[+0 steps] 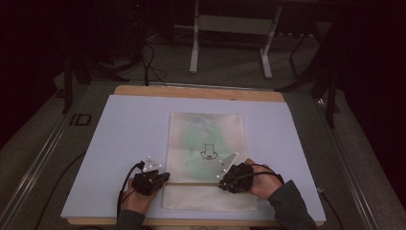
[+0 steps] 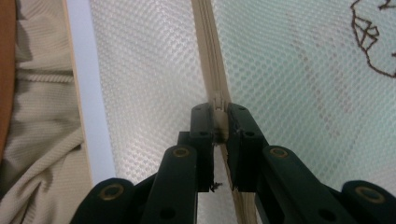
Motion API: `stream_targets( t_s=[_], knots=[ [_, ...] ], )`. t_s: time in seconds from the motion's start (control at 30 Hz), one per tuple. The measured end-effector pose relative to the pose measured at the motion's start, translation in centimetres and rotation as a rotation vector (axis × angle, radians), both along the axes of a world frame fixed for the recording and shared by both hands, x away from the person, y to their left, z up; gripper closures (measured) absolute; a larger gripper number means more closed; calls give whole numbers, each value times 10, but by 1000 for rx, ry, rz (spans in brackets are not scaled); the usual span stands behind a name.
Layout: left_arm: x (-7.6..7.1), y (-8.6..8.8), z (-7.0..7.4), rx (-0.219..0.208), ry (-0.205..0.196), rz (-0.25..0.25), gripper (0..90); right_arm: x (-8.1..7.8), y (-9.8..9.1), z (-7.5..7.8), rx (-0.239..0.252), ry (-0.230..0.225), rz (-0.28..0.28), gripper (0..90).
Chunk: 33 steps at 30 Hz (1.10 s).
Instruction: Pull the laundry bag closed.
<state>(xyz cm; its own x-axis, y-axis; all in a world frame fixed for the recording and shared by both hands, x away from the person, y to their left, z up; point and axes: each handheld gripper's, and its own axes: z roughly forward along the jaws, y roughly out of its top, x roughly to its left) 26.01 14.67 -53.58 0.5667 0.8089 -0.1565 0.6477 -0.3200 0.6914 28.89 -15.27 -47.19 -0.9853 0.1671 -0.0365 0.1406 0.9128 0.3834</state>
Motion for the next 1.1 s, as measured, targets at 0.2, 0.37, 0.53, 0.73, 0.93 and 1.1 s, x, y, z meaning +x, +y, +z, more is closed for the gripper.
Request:
stream_targets(
  t_s=[0.2,0.37,0.53,0.73,0.93,1.1],
  knots=[
    [0,0,0,1,-1,2,893,0,-7,0,7,8,-17,822],
    [0,0,0,1,-2,3,893,1,-10,-1,5,9,-19,822],
    [0,0,0,1,-2,2,893,1,-14,-1,11,13,-30,822],
    [-1,-1,0,2,-3,2,893,0,-17,-3,6,11,-33,822],
    [-1,-1,0,2,-4,2,893,0,-23,-5,10,19,-49,822],
    [-1,-1,0,3,-4,3,893,0,-29,-5,15,15,-61,822]
  ],
)
